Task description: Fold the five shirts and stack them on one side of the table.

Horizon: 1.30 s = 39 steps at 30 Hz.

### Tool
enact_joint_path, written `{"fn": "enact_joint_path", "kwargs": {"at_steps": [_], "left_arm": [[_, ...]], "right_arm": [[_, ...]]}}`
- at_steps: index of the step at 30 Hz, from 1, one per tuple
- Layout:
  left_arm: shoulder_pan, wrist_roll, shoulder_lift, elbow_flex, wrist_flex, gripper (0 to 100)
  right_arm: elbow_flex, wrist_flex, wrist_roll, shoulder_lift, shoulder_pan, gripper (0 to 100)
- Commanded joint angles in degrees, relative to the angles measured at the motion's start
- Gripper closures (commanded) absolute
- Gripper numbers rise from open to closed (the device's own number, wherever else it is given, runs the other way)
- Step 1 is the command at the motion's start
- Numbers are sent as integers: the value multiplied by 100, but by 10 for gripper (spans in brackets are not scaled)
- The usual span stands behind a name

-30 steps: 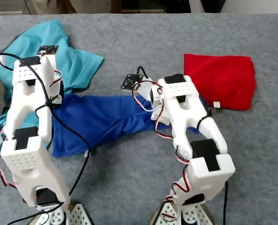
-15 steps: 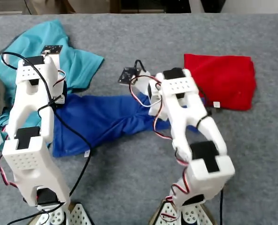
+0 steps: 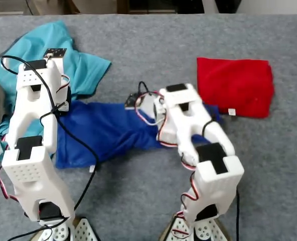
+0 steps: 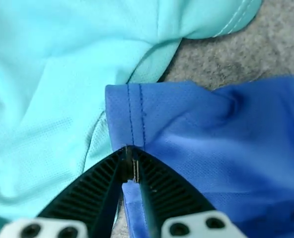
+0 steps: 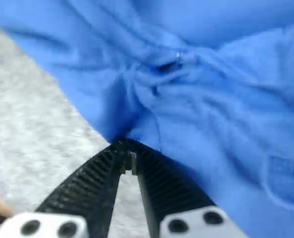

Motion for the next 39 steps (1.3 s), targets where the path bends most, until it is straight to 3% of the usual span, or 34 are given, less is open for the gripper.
{"fn": "enact_joint_path", "kwargs": {"at_steps": [1,12,19,25,33,39], "left_arm": [[0,-26,-92,-123,0,982],[0,-26,-92,-105,0,982],[0,-26,-92,-105,35,982],[-79,-53,-92,-105,44,982],[-229,-70,-92,-114,0,982],[-237,-264,-84,-158,0,982]], "right_arm": [[725,62,185,-277,-198,998],[1130,62,202,-3002,-180,997],[980,-1196,202,-1833,426,997],[505,-211,457,-602,1042,997],[1059,299,1231,-1657,1596,998],[409,308,949,-2501,1560,997]]}}
